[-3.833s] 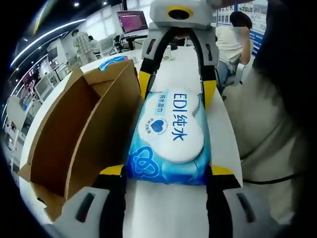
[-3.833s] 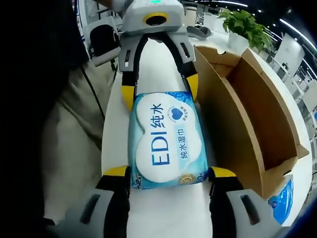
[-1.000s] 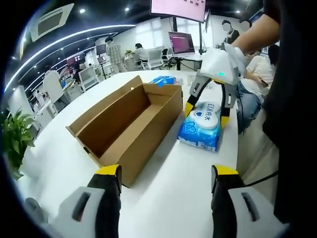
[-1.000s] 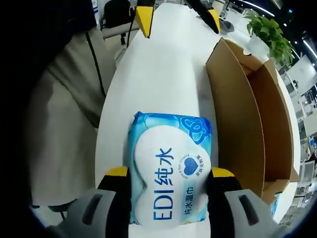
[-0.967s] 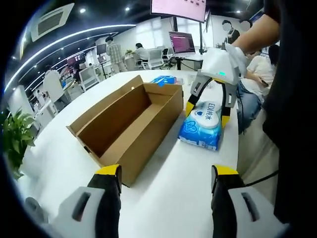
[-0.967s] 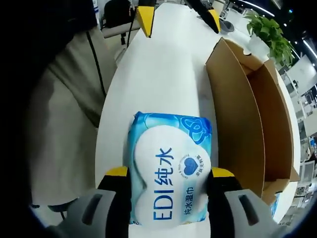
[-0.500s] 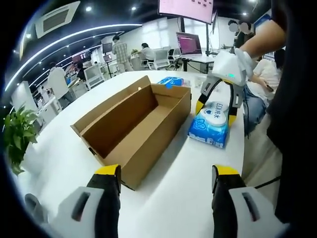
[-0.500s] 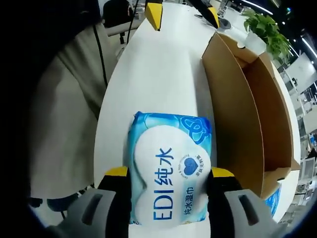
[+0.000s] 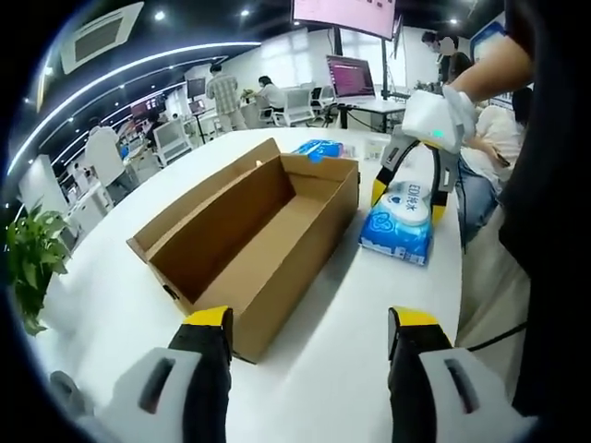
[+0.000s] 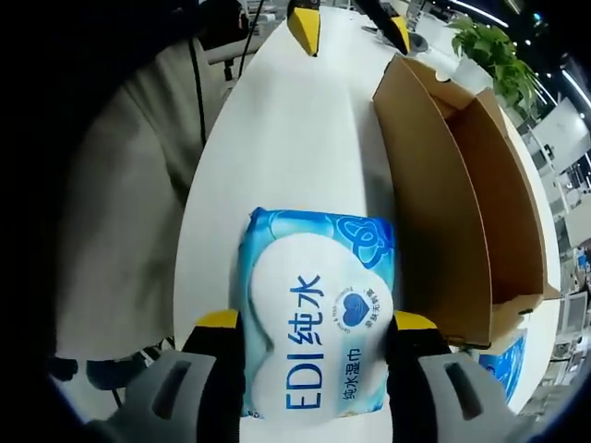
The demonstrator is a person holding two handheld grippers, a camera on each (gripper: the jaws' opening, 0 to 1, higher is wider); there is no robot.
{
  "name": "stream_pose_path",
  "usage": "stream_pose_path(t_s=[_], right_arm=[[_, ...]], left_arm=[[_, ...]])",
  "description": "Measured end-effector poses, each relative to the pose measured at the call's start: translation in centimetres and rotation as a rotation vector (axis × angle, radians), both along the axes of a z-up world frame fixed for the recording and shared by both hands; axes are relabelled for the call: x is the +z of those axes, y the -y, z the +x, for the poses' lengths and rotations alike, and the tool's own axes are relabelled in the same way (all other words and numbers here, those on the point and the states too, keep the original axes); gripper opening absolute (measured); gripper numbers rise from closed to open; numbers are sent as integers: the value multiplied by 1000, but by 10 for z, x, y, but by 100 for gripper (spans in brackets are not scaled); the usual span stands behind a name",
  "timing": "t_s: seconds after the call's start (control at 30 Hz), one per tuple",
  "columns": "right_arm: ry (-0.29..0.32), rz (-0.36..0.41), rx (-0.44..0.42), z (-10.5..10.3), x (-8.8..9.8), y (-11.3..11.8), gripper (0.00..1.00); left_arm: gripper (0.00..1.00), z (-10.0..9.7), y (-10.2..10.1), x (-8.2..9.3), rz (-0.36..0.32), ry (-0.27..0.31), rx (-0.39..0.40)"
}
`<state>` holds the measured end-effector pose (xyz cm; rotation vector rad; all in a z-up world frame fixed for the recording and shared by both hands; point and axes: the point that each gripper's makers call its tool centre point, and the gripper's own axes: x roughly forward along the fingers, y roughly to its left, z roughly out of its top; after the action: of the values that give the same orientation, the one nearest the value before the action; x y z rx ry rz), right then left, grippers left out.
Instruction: Operate the shoe box by opening the lid, removing the specified soft item, and placing it in the target area until the item is outside and the box remains undamaged.
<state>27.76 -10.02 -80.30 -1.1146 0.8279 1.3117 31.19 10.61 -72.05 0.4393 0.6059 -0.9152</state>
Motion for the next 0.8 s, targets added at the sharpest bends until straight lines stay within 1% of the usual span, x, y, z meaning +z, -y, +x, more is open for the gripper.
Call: stream_pose_path(t_s=[0.07, 0.13, 0.4, 0.53, 0.67, 0.77, 0.8], right_arm=[[-1, -1, -1, 1, 0, 5, 59], [-1, -4, -2, 1, 0, 10, 59], [-1, -23, -9, 3, -1, 29, 59], [-5, -27, -16, 5, 0, 39, 59], [-5, -45, -25, 8, -1, 53, 59], [-5, -53, -29, 11, -1, 63, 59], [-5, -58, -32, 11, -1, 65, 59]], left_arm=[[67, 1, 0, -1, 5, -7, -7], [67, 3, 0, -1, 17, -1, -18], [66, 9, 2, 1, 6, -2, -11], [67, 8, 4, 0, 9, -9, -19], [67, 8, 6, 1, 12, 0, -28], [68, 7, 6, 0, 12, -7, -27], [69, 5, 8, 1, 0, -19, -28]])
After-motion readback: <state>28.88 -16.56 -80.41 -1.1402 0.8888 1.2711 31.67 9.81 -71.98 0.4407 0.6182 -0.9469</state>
